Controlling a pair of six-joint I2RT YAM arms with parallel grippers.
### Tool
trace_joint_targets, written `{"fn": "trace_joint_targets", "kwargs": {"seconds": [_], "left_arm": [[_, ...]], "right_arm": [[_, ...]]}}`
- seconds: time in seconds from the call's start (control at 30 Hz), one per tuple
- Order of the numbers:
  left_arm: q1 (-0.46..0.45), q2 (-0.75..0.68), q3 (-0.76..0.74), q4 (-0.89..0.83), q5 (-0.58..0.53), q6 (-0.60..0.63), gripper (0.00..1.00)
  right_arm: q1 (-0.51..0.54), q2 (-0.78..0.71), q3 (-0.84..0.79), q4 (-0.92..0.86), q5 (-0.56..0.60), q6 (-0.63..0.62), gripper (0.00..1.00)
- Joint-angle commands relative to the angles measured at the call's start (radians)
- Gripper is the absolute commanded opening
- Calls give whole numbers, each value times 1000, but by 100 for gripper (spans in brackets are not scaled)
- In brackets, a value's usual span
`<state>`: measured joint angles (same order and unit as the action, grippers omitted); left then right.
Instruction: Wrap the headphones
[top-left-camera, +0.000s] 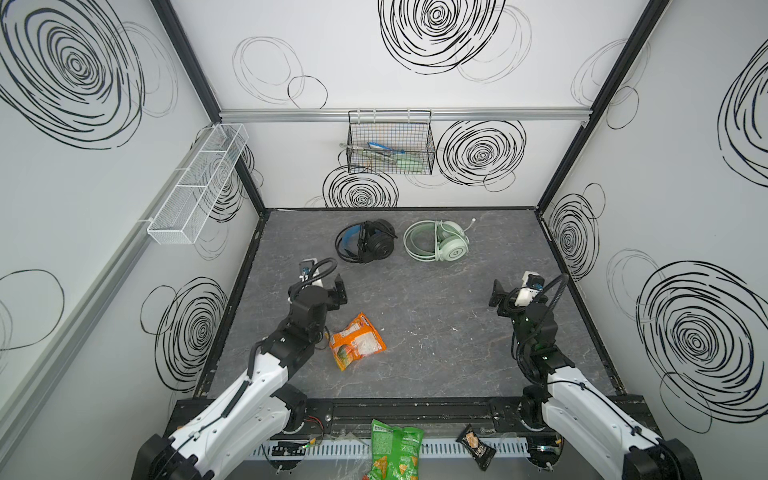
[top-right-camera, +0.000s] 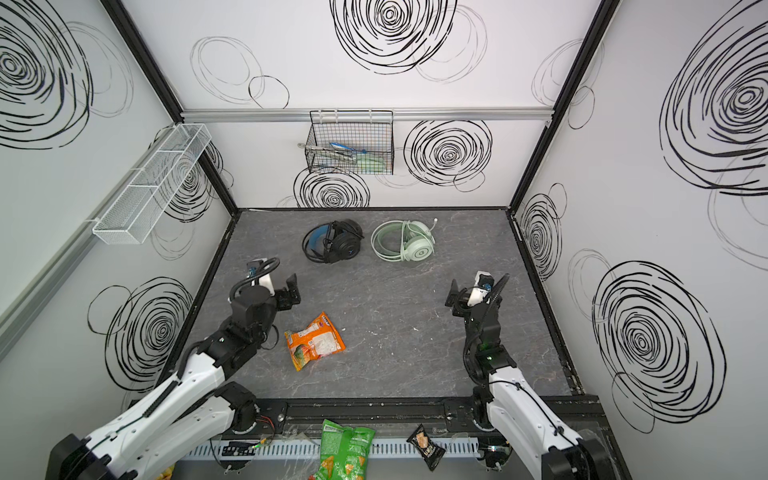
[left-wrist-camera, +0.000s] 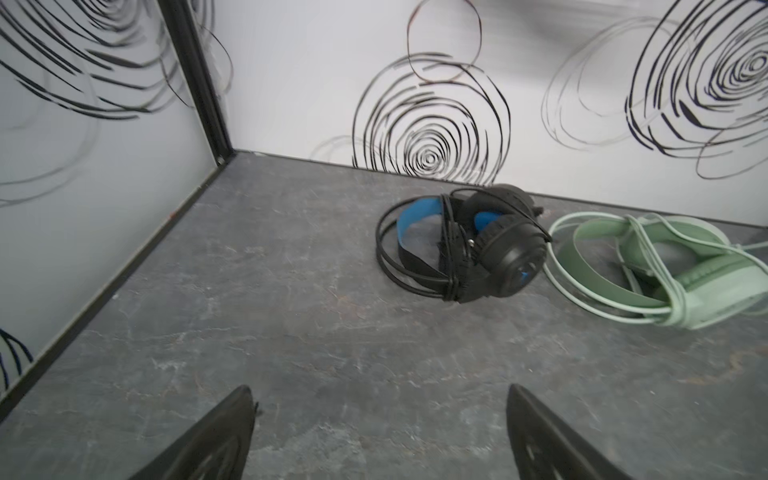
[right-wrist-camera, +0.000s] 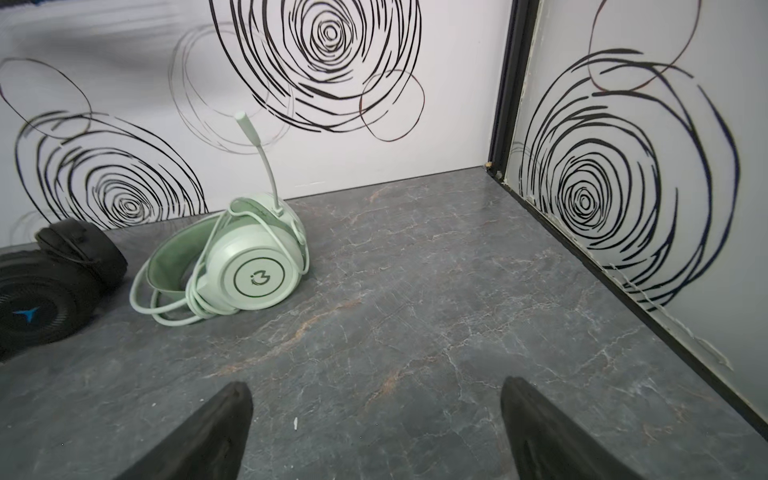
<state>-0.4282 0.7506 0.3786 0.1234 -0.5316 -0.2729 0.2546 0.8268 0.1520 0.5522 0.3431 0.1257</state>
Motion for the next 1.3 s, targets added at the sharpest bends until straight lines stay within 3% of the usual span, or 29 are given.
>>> {"fn": "trace_joint_targets", "kwargs": {"seconds": [0.0,0.13,0.23,0.3,0.43,0.5,0.53,0.63,0.83,0.87,0.93,1.07,1.27], "left_arm": [[52,-39,-140,377,-102,134,96],[153,109,-143,456,-58,137,96],[183,278,-127,662,-92,191,96],[205,385,-113,768,-87,197,96],[219,575,-107,1005,-59,292,96],[243,651,-146,1107,-22,265,96],[261,692,-186,1239,14,271,96],[277,665,-157,1111,98,254,96],[355,737,-197,1249,318,238,96],[347,762,-212,1317,304,252,96],[348,736,-199,1242,305,242,96],[345,744,-210,1280,301,247,96],[338,747,-207,1285,285,254,96]], "right_arm": [[-53,135,37,167,-22,-33,97],[-90,325,57,295,-53,-26,97],[-97,450,72,398,-64,-39,97],[-100,495,146,300,-41,-37,97],[-109,541,185,285,-57,-72,97],[-112,542,179,305,-48,-80,97],[-116,548,181,309,-33,-74,97],[-124,571,151,411,3,-101,97],[-177,618,151,446,-24,-39,97],[-200,626,162,434,-53,-27,97],[-216,647,200,377,-81,-16,97],[-219,650,207,366,-90,-15,97],[-215,629,157,434,-120,-31,97]]}}
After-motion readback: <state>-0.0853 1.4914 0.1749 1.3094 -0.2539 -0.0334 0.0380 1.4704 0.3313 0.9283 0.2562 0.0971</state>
